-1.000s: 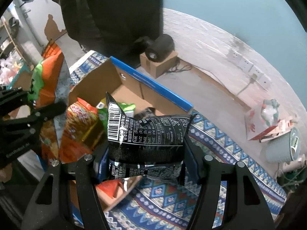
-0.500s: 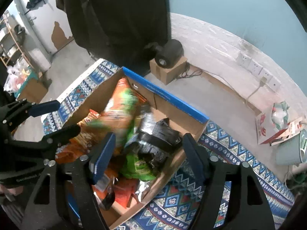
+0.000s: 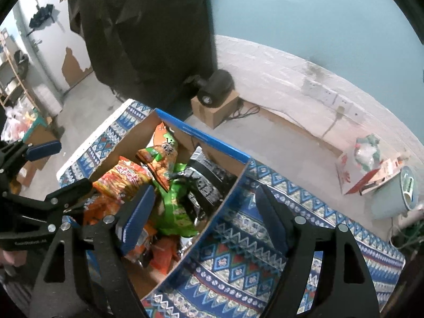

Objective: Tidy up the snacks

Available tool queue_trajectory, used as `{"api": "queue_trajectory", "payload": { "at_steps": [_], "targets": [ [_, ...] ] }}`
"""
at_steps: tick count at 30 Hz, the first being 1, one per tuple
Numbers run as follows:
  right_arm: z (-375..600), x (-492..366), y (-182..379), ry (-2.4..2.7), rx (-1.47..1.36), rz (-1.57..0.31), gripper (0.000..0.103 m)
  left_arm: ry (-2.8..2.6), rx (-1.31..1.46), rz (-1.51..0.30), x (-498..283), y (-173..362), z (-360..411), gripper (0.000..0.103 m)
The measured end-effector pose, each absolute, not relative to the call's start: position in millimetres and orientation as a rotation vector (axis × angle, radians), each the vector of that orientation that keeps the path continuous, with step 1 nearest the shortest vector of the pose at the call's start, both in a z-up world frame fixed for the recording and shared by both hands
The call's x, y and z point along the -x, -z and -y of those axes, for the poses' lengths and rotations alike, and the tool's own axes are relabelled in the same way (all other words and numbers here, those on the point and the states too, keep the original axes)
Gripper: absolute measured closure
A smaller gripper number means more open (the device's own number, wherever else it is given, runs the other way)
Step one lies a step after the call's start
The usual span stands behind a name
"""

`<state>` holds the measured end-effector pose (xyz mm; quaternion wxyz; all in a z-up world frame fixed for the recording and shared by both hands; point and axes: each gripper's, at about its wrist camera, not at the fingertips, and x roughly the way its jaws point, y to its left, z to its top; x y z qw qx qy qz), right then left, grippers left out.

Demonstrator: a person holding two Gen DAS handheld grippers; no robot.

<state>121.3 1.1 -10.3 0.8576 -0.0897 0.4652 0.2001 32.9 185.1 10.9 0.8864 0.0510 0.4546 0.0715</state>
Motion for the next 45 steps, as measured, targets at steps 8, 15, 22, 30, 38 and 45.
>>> {"api": "queue_trajectory", "payload": {
  "at_steps": [8,15,22,30,38,45],
  "targets": [
    [20,-94,-1,-0.374,0.208,-0.951,0.024,-0.133,-0.140,-0.898,-18,-25,-170,0.009],
    [37,-76,-3,-0.365,0.218,-0.937,0.024,-0.114,-0.164,-0.891,-13,-27,-154,0.009],
    [49,-70,-2,-0.357,0.220,-0.934,0.024,-0.091,-0.188,-0.883,-11,-27,-141,0.009],
    [57,-70,0,-0.346,0.213,-0.935,0.024,-0.083,-0.181,-0.895,-15,-26,-138,0.009],
    [58,-70,1,-0.347,0.214,-0.935,0.024,-0.081,-0.191,-0.904,-16,-23,-136,0.009],
    [57,-69,0,-0.349,0.215,-0.930,0.024,-0.081,-0.205,-0.903,-15,-21,-134,0.009]
  ]
}}
